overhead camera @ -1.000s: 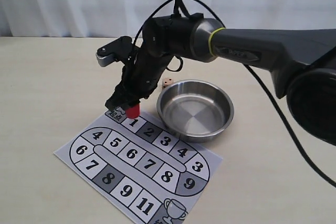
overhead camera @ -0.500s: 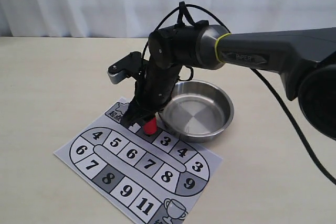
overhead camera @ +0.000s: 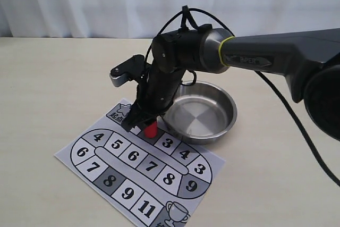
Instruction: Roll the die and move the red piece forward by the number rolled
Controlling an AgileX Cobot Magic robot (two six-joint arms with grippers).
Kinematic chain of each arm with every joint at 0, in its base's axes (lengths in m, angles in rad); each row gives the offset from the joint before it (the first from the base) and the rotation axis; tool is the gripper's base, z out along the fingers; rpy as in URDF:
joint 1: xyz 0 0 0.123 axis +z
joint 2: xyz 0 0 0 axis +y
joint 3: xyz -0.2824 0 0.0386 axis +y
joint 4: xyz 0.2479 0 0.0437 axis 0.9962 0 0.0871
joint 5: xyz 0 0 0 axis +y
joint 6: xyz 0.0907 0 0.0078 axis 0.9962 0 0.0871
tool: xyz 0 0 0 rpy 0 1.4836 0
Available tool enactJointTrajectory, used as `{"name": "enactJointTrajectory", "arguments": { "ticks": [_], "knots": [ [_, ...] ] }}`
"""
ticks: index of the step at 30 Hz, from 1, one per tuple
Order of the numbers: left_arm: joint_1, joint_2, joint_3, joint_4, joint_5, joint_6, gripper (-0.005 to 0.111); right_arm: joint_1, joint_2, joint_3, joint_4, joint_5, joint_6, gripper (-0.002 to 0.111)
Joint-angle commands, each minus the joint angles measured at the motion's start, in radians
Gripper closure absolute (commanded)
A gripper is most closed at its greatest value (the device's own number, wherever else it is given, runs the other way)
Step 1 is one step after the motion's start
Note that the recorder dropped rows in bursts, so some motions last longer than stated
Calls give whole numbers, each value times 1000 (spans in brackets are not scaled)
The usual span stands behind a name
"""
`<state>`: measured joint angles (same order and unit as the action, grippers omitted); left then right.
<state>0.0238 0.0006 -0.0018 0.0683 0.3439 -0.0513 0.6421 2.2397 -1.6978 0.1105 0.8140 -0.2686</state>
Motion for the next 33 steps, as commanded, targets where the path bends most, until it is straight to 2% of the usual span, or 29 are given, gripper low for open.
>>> {"name": "enactJointTrajectory", "arguments": {
  "ticks": [1, 3, 8, 19, 22, 27, 29, 33],
  "knots": [
    [0, -1, 2, 0, -12, -6, 107, -2, -2, 7, 16, -1, 20, 62],
    [0, -1, 2, 0, -12, -6, 107, -2, -2, 7, 9, 5, 20, 55],
    [0, -1, 2, 0, -12, -6, 107, -2, -14, -32, 9, 9, 22, 47],
    [0, -1, 2, 0, -12, -6, 107, -2, -34, -194, -49, 144, 146, 48],
    [0, -1, 2, 0, -12, -6, 107, -6, -34, -208, -123, 171, 228, 57],
    [0, -1, 2, 0, -12, -6, 107, -51, -34, -208, -156, 185, 254, 93],
    [0, -1, 2, 0, -12, -6, 107, -75, -34, -208, -151, 185, 256, 104],
    [0, -1, 2, 0, -12, -6, 107, -142, -34, -208, -151, 185, 321, 104]
  ]
}}
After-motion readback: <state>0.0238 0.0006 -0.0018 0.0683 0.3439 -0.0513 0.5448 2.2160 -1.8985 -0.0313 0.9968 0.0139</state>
